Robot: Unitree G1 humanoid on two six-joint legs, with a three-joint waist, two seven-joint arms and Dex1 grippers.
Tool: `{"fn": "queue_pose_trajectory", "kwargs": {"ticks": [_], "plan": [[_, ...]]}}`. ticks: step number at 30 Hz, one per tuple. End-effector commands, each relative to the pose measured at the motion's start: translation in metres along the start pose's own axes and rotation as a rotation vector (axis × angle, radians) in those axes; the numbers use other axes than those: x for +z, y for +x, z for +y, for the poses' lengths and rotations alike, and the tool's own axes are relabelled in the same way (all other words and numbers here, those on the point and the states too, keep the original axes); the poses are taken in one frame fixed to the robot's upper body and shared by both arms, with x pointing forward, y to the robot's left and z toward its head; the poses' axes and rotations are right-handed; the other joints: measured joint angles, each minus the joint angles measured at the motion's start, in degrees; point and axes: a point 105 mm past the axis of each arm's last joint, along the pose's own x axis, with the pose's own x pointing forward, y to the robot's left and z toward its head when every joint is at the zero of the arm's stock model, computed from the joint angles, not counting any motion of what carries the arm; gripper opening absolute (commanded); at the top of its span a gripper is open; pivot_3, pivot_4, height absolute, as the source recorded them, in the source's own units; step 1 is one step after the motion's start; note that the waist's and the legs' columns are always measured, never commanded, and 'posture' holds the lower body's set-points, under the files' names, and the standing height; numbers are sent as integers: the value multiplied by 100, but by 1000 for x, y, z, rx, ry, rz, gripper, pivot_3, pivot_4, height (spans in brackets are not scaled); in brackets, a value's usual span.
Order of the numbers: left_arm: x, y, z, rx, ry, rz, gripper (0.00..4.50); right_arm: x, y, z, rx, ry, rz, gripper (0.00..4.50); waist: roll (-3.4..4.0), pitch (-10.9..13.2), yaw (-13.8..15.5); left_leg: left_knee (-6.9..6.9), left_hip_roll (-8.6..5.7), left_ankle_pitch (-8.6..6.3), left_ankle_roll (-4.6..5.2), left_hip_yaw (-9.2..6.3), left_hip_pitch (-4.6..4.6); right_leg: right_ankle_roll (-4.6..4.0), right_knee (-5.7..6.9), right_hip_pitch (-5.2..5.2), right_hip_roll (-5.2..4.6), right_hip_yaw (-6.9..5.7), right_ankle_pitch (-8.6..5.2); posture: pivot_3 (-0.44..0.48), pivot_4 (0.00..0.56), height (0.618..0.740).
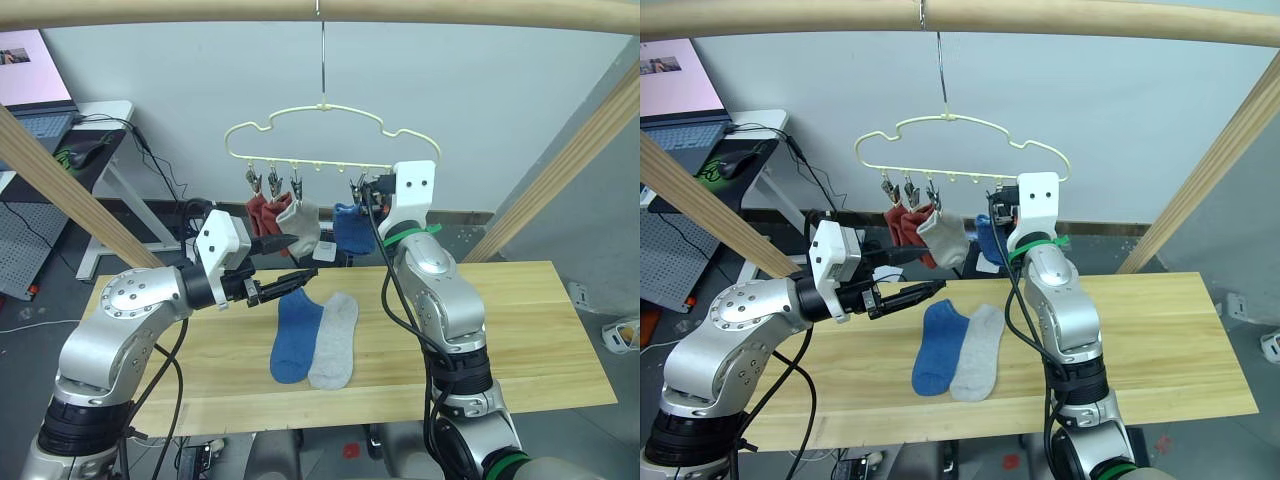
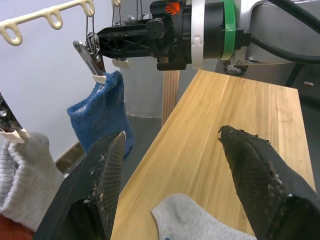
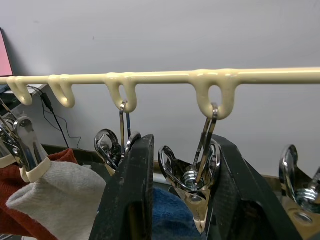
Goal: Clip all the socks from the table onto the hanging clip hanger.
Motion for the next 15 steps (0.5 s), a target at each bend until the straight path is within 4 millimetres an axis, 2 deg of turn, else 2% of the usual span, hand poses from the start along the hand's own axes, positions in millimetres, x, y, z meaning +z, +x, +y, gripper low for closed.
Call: {"fn": "queue_pose_trajectory", "kwargs": {"ticks": [1, 6, 13, 15], "plan": [[11, -4, -1, 8, 48, -20, 3247, 25, 0, 12, 37, 14, -96, 1533, 0, 0, 0, 0, 0, 0, 0, 0, 0, 0, 0, 0, 0, 0, 0, -62, 230, 738], [10, -4, -1, 7, 46, -19, 3247, 28, 0, 11, 33, 12, -109, 1533, 0, 0, -1, 0, 0, 0, 0, 0, 0, 0, 0, 0, 0, 0, 0, -66, 231, 738], [10, -5, 0, 12, 38, -19, 3247, 30, -1, 9, 25, 9, -117, 101, 0, 0, -1, 0, 0, 0, 0, 0, 0, 0, 0, 0, 0, -1, 0, -68, 233, 738], [9, -5, 0, 17, 33, -20, 3247, 31, -2, 9, 23, 8, -118, 67, 0, 0, -1, 0, 1, 0, 0, 0, 0, 0, 0, 0, 0, 0, 0, -69, 234, 738]]}}
